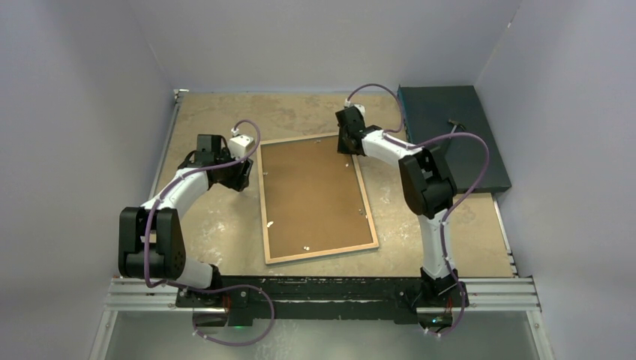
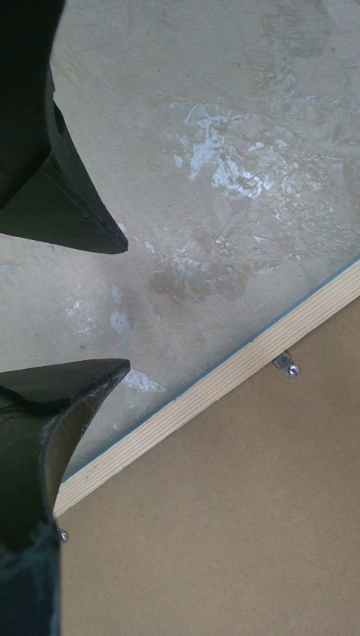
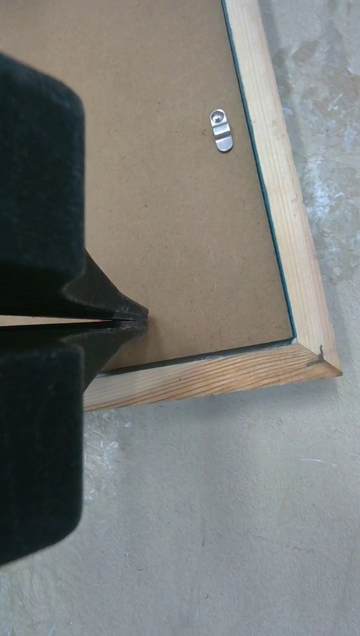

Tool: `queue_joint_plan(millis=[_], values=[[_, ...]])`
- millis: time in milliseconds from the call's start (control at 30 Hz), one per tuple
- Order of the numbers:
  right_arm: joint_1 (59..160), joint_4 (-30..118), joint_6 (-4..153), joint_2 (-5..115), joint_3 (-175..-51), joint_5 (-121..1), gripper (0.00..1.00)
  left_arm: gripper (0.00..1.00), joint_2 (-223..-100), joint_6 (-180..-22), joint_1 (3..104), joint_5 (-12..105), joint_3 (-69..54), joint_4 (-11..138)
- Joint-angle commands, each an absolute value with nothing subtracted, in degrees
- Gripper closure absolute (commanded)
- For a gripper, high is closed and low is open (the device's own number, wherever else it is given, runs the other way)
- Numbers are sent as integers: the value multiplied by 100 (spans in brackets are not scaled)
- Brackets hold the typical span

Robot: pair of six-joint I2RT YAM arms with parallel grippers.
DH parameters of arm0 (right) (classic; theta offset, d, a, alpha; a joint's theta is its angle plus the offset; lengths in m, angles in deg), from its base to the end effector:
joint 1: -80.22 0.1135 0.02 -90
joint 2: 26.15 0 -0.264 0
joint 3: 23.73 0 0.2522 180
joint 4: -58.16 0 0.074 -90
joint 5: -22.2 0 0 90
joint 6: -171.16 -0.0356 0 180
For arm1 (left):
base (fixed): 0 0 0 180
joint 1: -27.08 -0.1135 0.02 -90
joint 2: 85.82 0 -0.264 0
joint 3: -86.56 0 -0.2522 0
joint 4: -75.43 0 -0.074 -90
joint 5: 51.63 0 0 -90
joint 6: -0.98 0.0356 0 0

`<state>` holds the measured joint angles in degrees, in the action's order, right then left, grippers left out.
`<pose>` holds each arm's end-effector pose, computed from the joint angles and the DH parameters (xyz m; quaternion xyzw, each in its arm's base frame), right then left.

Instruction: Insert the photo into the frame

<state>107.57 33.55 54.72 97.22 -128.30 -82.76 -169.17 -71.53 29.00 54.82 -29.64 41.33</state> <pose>0.4330 0.2136 0.1782 0.0442 0.9110 0.0707 0.4038 0.2907 -0.0198 0.2042 0.2025 0.9194 -0.0929 0.3243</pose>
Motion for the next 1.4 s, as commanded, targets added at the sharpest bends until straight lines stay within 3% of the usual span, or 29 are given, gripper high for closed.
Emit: queue_joint_plan(millis=[0, 333, 633, 767, 1000, 1367], values=[[10766, 3101, 5371, 9850, -12800, -8379, 100, 47, -16724, -7233, 2911, 5542, -2726, 4230], [10772, 2826, 5557, 9130, -13486, -8605, 100, 47, -16633, -7207, 2914, 5542, -2690, 4140], [10970, 3345, 5274, 7235, -10487, -8109, 100, 47, -16665, -7063, 2915, 5700, -2792, 4065], [11388, 3821, 4987, 6625, -9764, -7417, 100, 46, -16706, -6979, 2911, 5901, -2956, 3972], [12012, 5043, 4393, 7095, -9903, -6144, 71, 46, -16872, -7262, 2924, 6309, -3152, 4132], [12687, 6933, 4383, 7625, -9573, -4274, 63, 49, -17157, -7364, 2936, 7056, -3486, 4397]])
